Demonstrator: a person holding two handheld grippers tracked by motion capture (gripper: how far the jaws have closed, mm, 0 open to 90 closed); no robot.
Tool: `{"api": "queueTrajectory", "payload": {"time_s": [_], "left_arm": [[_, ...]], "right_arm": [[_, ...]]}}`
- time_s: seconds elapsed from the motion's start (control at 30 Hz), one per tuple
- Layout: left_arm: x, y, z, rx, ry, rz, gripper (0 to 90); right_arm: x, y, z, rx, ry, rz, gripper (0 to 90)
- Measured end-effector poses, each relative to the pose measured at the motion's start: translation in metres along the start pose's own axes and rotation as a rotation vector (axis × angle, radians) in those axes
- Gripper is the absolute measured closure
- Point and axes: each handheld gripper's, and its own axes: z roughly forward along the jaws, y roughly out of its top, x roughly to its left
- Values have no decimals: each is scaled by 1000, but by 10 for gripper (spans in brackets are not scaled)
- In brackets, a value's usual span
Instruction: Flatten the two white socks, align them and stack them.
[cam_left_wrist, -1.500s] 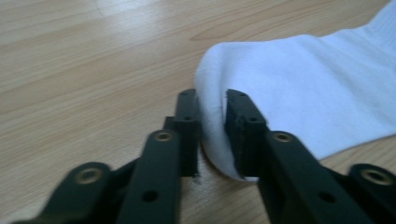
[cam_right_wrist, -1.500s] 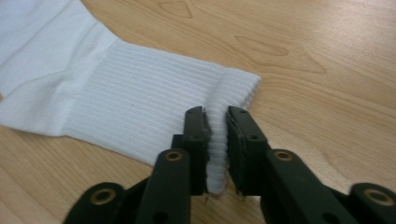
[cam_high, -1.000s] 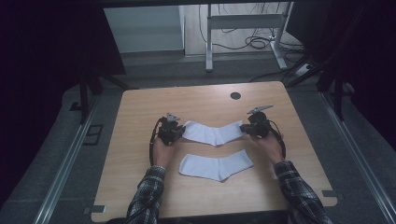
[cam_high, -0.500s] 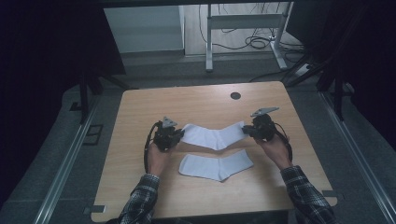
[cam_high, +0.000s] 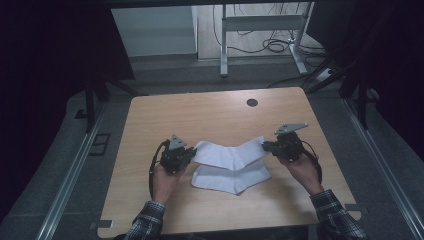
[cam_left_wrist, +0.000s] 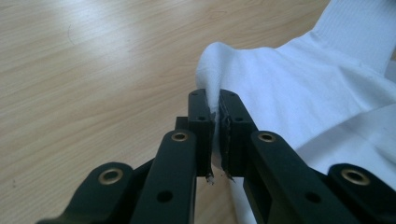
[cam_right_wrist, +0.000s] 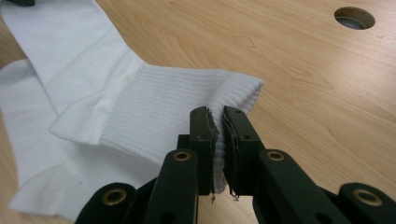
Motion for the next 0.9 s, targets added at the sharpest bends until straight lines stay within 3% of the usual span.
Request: {"api": "queueTrajectory", "payload": {"time_s": [0.4,0.9], "left_arm": [[-18,-18,-21,-12,-25,12,846],[-28,-38,-19,34,-50,11,846]], "right_arm": [[18,-15,-14,-4,34,-22,818],[26,-32,-13,54,64,-25,818]]}}
